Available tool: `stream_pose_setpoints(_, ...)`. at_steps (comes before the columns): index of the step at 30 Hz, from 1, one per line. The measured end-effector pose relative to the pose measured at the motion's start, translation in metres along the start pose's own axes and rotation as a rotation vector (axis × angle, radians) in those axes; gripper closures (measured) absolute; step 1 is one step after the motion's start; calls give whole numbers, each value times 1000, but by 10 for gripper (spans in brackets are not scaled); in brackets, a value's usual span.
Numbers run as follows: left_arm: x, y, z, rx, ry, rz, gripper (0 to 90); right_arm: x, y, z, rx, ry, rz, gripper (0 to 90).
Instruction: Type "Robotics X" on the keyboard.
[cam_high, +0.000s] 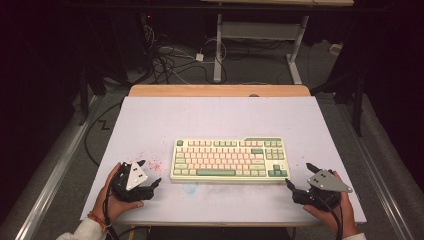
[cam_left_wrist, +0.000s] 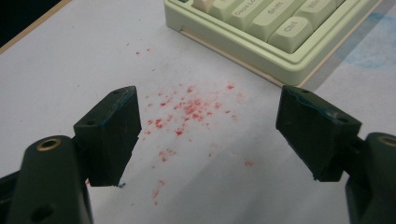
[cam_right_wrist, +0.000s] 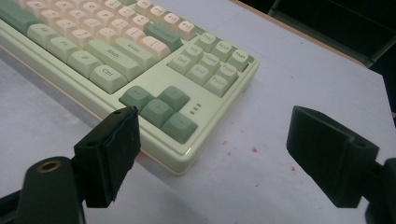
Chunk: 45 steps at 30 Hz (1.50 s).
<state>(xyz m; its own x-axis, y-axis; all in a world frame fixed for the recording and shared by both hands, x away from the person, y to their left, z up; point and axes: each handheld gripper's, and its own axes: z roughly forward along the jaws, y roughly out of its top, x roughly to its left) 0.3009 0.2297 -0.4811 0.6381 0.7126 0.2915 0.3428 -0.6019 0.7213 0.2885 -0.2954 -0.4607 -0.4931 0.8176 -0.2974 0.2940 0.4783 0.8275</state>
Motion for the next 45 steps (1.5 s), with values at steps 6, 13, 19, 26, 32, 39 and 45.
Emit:
stream_pose_setpoints(6,-2,0,-2,-3,-1,3,210,2,1,-1,0,2,-11,178)
stream_pose_setpoints(13,-1,-2,-3,1,-15,17,226,3,3,1,3,2,-3,188)
stream_pose_setpoints(19,7,6,-7,-51,-49,-22,223,-1,12,-4,-55,58,38,269)
stream_pose_setpoints(26,16,20,-1,-66,-53,-38,219,-3,34,3,-60,114,30,530)
stream_pose_setpoints(32,19,34,5,-82,-76,-49,230,8,53,18,-24,186,-16,757)
stream_pose_setpoints(39,18,54,17,-83,-119,-68,251,21,71,40,18,259,-69,900)
stream_pose_setpoints(45,14,66,25,-69,-148,-67,286,27,75,59,72,274,-98,900)
